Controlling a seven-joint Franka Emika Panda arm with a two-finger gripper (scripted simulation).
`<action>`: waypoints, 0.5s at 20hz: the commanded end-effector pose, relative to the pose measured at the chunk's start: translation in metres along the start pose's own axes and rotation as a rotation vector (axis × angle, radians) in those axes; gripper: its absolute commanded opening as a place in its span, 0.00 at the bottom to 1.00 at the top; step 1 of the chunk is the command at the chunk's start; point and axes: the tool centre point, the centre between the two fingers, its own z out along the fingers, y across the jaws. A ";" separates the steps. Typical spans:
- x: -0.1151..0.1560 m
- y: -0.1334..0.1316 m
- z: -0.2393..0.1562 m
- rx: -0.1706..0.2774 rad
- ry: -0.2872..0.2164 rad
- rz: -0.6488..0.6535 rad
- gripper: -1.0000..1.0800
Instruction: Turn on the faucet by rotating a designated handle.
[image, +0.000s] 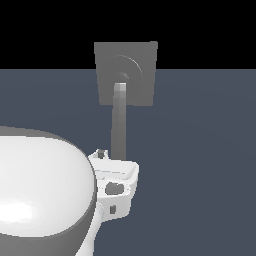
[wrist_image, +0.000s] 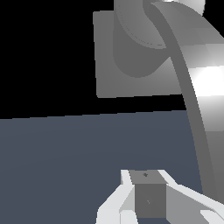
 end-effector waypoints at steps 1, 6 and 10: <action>0.001 0.009 0.000 0.000 0.000 0.000 0.00; 0.002 0.027 0.000 0.000 -0.001 -0.001 0.00; 0.003 0.042 0.000 0.000 -0.001 -0.001 0.00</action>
